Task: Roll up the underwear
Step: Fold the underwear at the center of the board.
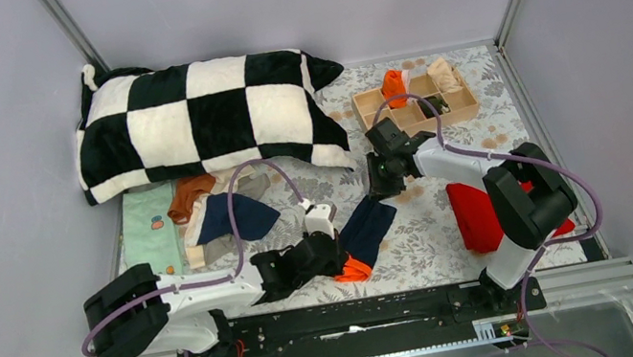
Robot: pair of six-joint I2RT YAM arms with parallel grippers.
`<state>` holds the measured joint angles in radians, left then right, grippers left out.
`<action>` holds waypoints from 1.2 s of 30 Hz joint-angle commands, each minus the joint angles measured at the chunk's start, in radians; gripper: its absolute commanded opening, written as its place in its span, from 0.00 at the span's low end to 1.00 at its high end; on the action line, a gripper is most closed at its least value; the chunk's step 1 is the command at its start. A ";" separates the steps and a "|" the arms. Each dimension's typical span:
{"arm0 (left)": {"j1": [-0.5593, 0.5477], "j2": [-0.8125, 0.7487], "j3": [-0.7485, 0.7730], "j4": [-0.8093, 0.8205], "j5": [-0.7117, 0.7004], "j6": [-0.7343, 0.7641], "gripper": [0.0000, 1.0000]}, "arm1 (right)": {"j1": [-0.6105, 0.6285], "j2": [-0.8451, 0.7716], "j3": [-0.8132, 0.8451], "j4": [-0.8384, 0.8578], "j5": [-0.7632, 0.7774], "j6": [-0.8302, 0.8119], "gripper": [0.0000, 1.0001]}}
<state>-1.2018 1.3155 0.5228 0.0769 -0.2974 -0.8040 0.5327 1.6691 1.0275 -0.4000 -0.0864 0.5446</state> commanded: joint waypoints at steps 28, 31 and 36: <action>0.022 -0.181 0.070 -0.235 -0.161 -0.043 0.50 | 0.002 -0.355 -0.204 0.185 -0.181 -0.023 0.36; 0.021 -0.214 0.084 -0.240 -0.141 0.001 0.49 | 0.001 -0.327 -0.239 0.262 -0.267 -0.007 0.24; -0.011 -0.166 0.154 -0.196 -0.046 0.106 0.40 | 0.001 -0.236 -0.252 0.349 -0.343 0.008 0.15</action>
<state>-1.1908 1.1202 0.6106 -0.1390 -0.3851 -0.7876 0.5320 1.3735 0.7795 -0.1658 -0.3210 0.5438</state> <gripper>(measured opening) 0.432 0.167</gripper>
